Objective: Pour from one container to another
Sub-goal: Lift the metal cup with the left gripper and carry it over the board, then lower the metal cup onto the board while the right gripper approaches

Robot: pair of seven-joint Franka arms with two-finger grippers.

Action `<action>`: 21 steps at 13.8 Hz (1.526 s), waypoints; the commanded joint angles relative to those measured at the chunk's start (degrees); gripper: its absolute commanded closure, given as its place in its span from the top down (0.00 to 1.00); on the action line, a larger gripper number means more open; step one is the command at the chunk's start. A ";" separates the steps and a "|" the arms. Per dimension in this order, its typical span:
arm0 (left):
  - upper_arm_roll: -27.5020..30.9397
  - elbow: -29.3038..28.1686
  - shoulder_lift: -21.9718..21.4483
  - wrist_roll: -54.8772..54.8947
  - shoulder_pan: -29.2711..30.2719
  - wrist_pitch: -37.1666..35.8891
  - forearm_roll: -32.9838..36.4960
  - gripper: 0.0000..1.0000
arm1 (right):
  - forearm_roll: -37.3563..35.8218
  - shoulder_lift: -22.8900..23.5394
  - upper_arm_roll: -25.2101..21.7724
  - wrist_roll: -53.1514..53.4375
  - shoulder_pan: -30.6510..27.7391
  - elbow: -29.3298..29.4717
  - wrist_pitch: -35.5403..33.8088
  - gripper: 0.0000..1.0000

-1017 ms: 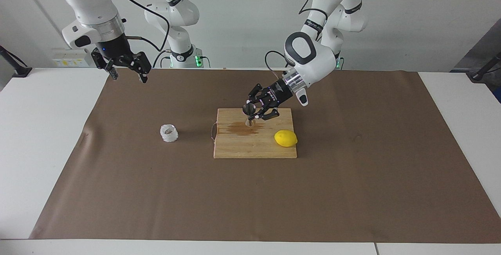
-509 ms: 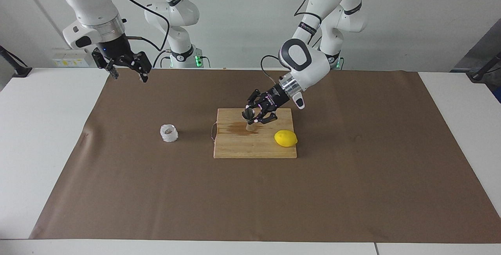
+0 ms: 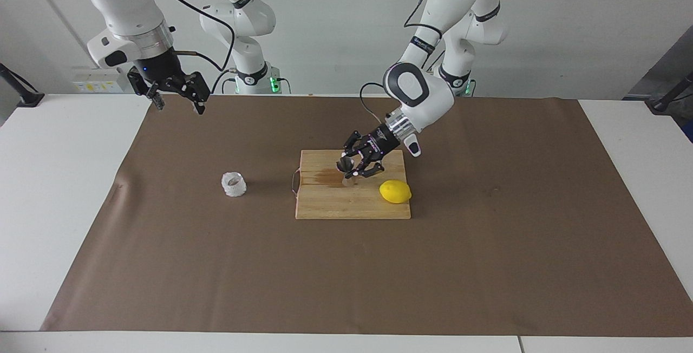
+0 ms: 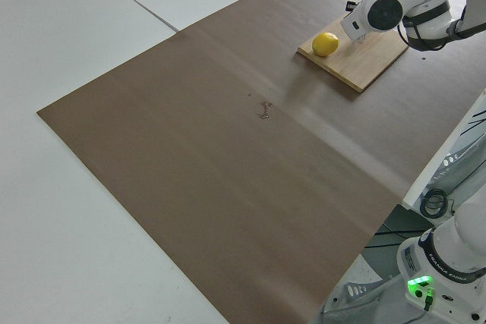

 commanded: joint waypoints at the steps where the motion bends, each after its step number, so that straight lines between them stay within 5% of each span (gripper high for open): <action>1: 0.82 -0.22 -0.25 1.31 -1.66 1.29 -1.67 0.00 | 0.69 -0.58 0.15 0.26 -0.28 -0.81 0.26 1.00; 4: 0.82 -0.75 -0.25 1.31 -1.57 1.29 -1.67 0.14 | 0.69 -0.76 0.15 0.26 -0.19 -1.25 -0.01 1.00; 12: 0.82 -1.45 -0.42 1.22 -1.39 1.29 -1.76 0.26 | 0.69 -1.11 0.68 0.44 -0.11 -1.60 -0.27 1.00; 15: 0.82 -1.45 -0.42 -1.49 -1.22 1.81 -1.76 0.68 | 0.69 -1.11 0.77 0.44 -0.11 -1.60 -0.18 1.00; 16: 0.82 -1.36 -0.42 -3.42 -1.22 2.51 -1.76 0.92 | 0.69 -1.11 0.77 0.44 -0.11 -1.60 -0.27 1.00; 17: 0.91 -1.19 -0.42 -5.35 -1.22 3.04 -1.67 1.00 | 0.69 -1.11 0.94 0.44 -0.11 -1.60 -0.27 1.00; 21: 0.91 -0.92 -0.42 -5.02 -1.48 2.96 -1.50 1.00 | 0.69 -1.11 0.94 0.35 -0.11 -1.60 -0.36 1.00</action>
